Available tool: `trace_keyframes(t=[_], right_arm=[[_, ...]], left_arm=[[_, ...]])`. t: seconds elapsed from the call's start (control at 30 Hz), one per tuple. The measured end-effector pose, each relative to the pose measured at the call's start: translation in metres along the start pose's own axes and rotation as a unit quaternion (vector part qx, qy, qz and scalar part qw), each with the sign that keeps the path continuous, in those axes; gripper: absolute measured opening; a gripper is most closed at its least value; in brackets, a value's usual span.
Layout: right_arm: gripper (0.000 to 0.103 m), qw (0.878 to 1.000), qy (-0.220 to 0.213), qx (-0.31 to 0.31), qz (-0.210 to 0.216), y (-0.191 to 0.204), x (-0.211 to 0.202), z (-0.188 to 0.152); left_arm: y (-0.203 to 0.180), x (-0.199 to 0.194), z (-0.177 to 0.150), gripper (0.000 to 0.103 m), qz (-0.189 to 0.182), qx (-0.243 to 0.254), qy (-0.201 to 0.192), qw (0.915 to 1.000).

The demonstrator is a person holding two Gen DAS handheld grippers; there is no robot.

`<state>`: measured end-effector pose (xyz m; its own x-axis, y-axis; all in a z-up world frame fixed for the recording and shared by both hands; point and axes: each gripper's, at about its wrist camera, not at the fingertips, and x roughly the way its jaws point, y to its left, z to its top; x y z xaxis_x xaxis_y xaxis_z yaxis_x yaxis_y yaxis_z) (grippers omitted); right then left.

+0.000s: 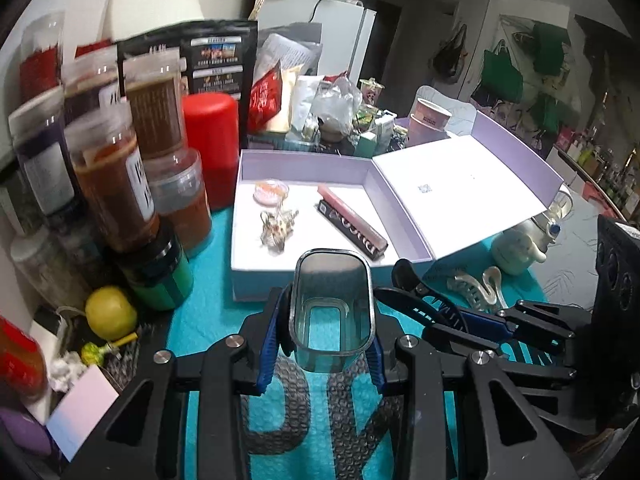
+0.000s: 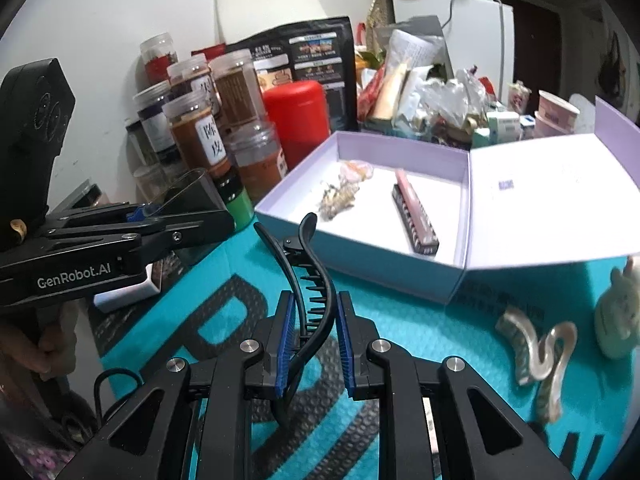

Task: Organize rigid objects
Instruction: 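Carry the glass cup and hair claw over the white box with both grippers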

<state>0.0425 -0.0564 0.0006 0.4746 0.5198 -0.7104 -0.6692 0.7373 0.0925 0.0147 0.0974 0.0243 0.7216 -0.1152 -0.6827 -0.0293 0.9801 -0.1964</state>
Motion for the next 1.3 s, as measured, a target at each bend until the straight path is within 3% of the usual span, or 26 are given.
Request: trace_keyframes(t=[0.8, 1.3], right_arm=[[0.02, 0.998, -0.052, -0.039, -0.004, -0.019, -0.007, 0.069], [0.02, 0.998, -0.045, -0.019, -0.038, -0.058, 0.018, 0.104]], left_arm=[[0.003, 0.008, 0.072, 0.036, 0.029, 0.041, -0.048, 0.9976], [0.001, 0.066, 0.101, 0.036, 0.03, 0.069, -0.023, 0.9969]])
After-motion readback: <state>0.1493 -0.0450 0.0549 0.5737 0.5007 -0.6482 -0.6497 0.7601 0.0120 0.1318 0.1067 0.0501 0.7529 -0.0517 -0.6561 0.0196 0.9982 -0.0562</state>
